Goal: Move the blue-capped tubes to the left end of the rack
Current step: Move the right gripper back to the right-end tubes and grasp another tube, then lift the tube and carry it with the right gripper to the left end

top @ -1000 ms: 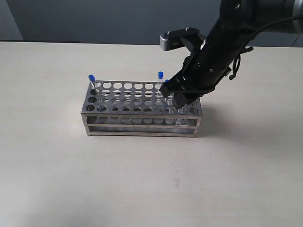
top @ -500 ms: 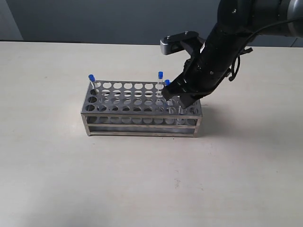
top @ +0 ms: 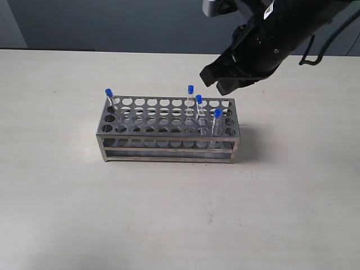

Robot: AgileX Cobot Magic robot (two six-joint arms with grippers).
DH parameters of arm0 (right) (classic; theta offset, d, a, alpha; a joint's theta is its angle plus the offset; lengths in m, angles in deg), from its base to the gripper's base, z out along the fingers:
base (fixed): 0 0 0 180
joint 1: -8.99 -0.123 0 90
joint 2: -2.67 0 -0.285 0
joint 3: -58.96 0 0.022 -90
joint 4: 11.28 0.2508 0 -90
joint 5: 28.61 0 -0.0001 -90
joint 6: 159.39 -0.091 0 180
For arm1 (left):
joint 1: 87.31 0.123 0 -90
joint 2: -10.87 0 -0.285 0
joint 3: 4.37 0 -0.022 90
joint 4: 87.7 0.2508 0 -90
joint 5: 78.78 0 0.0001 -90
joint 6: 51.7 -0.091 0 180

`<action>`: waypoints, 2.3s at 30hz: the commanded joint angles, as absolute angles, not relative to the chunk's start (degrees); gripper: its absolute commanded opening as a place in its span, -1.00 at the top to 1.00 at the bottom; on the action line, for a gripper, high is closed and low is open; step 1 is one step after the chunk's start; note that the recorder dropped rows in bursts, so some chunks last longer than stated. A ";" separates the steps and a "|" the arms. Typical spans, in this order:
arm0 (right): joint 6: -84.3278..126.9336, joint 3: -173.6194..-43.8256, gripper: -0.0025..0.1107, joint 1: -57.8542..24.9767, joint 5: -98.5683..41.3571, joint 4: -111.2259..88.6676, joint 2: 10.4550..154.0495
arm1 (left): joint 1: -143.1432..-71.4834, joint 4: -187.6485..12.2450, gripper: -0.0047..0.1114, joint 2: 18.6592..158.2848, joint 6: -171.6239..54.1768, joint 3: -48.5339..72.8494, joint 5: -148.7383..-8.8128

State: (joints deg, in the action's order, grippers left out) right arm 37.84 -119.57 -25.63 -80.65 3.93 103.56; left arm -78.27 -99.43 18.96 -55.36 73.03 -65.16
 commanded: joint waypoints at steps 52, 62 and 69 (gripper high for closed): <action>40.16 -119.53 0.95 -26.42 -76.04 0.54 107.97 | -78.91 -99.40 0.90 18.66 -55.34 72.85 -65.00; 40.57 -119.82 0.96 -31.28 -74.74 0.58 103.85 | -78.91 -99.40 0.90 18.66 -55.34 72.85 -65.00; 43.13 -130.26 0.96 -35.15 -76.64 0.51 109.13 | -78.91 -99.40 0.90 18.66 -55.34 72.85 -65.00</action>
